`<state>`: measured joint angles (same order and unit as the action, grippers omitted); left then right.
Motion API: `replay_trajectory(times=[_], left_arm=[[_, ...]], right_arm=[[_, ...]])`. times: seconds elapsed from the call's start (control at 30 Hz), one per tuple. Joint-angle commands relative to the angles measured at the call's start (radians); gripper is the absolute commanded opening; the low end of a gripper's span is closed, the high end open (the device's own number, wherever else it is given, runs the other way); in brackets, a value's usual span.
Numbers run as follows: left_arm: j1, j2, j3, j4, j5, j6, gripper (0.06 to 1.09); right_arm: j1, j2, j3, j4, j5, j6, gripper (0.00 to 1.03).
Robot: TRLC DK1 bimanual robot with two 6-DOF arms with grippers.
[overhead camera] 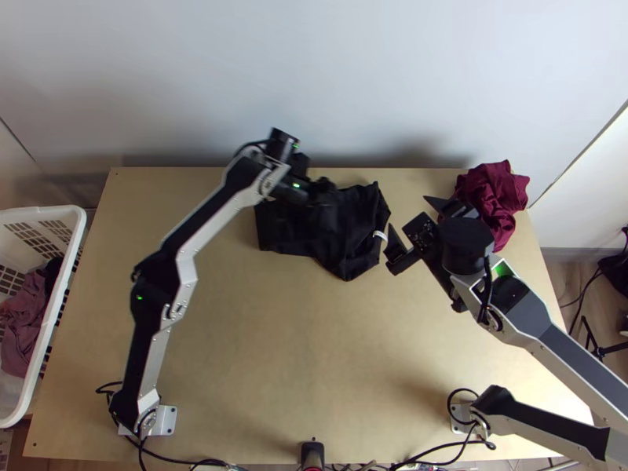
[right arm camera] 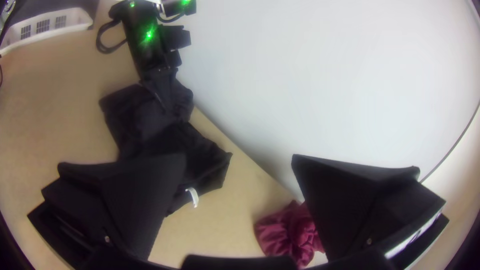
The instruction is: Fold the t-shirt
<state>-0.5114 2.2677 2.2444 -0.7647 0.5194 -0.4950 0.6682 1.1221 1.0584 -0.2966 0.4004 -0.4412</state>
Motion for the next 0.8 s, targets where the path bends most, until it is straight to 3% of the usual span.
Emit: replay_trajectory(times=[0.0, 0.33, 0.5, 0.53, 0.6, 0.63, 0.77], left_arm=[[-0.096, 0.064, 0.046, 0.143, 0.002, -0.096, 0.1], [-0.161, 0.133, 0.046, 0.381, -0.005, -0.231, 0.1], [-0.156, 0.177, 0.047, 0.462, -0.052, -0.229, 0.12], [-0.154, 0.184, 0.047, 0.467, -0.059, -0.231, 0.28], [-0.145, 0.191, 0.046, 0.464, -0.081, -0.214, 0.89], [-0.139, 0.193, 0.046, 0.458, -0.113, -0.205, 1.05], [-0.095, 0.19, 0.046, 0.438, -0.121, -0.201, 1.05]], right_arm=[[-0.035, -0.048, -0.055, 0.001, -0.002, 0.012, 0.98], [-0.067, -0.105, -0.115, -0.001, -0.002, 0.024, 0.98], [-0.07, -0.119, -0.121, -0.013, -0.002, 0.029, 0.98], [-0.07, -0.12, -0.12, -0.013, -0.002, 0.029, 0.98], [-0.07, -0.122, -0.115, -0.015, -0.002, 0.029, 0.98], [-0.07, -0.122, -0.11, -0.015, -0.002, 0.029, 0.98], [-0.075, -0.122, -0.104, -0.013, -0.002, 0.044, 0.98]])
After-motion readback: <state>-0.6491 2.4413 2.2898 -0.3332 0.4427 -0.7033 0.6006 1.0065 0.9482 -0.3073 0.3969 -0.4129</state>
